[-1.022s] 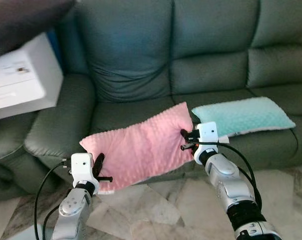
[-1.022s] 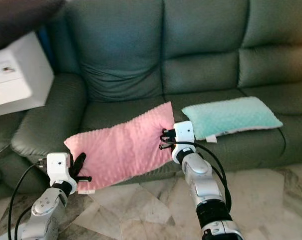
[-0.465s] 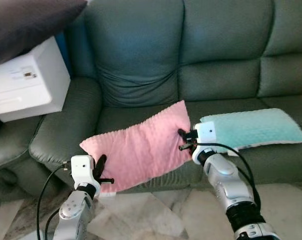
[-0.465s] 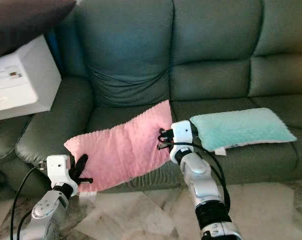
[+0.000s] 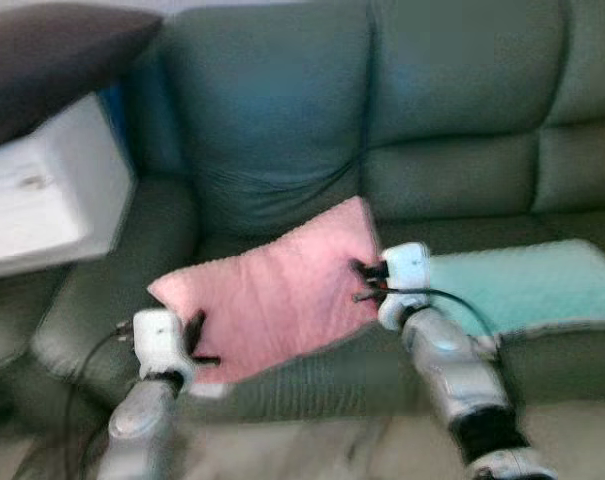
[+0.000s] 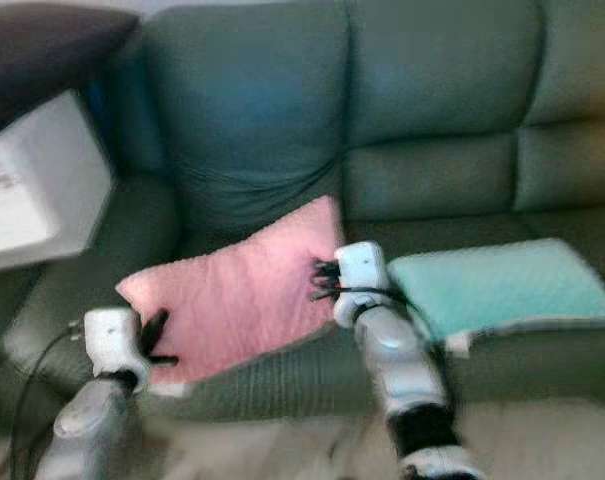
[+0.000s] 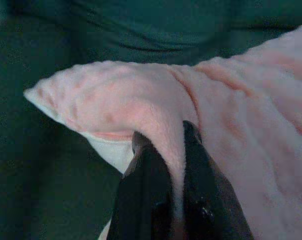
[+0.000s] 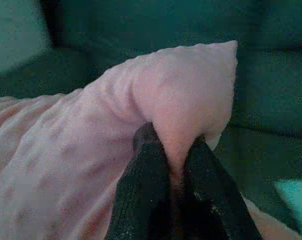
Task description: Move the pillow to the sofa
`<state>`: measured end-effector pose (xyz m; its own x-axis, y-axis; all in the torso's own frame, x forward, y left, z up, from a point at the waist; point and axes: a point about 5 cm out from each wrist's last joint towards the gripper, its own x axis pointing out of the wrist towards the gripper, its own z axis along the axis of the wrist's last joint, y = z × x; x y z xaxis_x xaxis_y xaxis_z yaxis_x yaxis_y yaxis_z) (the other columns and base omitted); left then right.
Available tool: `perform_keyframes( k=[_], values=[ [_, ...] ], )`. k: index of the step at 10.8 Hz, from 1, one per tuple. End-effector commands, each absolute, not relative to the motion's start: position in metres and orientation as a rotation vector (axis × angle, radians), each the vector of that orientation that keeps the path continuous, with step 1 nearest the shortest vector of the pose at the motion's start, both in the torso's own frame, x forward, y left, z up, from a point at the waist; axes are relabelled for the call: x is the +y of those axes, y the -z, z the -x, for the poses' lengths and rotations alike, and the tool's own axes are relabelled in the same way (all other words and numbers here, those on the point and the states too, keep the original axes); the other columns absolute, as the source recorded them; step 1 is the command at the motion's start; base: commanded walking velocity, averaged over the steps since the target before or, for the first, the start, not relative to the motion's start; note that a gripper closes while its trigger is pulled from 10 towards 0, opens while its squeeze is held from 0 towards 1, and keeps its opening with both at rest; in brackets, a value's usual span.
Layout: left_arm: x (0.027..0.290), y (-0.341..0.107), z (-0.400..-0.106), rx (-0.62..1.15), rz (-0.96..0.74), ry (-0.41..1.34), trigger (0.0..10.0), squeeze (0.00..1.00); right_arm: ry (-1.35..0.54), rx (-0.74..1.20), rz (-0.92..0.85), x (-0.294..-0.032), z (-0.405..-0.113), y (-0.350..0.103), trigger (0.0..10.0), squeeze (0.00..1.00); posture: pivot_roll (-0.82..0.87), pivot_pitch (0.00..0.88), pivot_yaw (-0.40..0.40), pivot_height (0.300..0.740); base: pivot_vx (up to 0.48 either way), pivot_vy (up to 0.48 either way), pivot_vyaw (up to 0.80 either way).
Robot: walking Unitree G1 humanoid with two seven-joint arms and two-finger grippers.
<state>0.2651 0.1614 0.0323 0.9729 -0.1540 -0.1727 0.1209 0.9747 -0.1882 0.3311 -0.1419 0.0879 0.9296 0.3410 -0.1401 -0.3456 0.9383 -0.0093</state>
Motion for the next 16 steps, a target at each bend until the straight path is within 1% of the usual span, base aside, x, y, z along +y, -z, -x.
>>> perform_keyframes(
  k=[1,6,10,12,15,16],
  values=[
    [0.172,-0.036,-0.265,0.173,0.149,0.133,10.0,0.0,-0.38,0.1,0.023,-0.13,-0.334,-0.097,10.0,0.0,-0.24,0.051,0.064,0.74,0.42,0.0,0.0],
    [0.17,-0.034,-0.263,0.181,0.151,0.141,10.0,0.0,-0.386,0.11,0.019,-0.13,-0.333,-0.094,10.0,0.0,-0.23,0.055,0.065,0.74,0.416,0.0,0.0],
    [0.174,-0.033,-0.267,0.192,0.049,0.13,10.0,0.0,-0.401,0.119,0.011,-0.127,-0.331,-0.093,10.0,0.0,-0.23,0.057,0.064,0.74,0.0,0.0,0.0],
    [0.18,-0.035,-0.272,0.194,0.027,0.119,10.0,0.0,-0.403,0.123,0.005,-0.127,-0.331,-0.092,10.0,0.0,-0.23,0.059,0.068,0.74,0.0,0.0,0.0],
    [0.186,-0.034,-0.275,0.219,0.049,0.067,10.0,0.0,-0.4,0.128,0.0,-0.128,-0.33,-0.091,10.0,0.0,-0.23,0.06,0.069,0.74,0.0,0.0,0.0],
    [0.186,-0.034,-0.275,0.221,0.047,0.074,10.0,0.0,-0.4,0.128,-0.001,-0.127,-0.33,-0.092,10.0,0.0,-0.23,0.06,0.068,0.74,0.0,0.0,0.0]
  ],
)
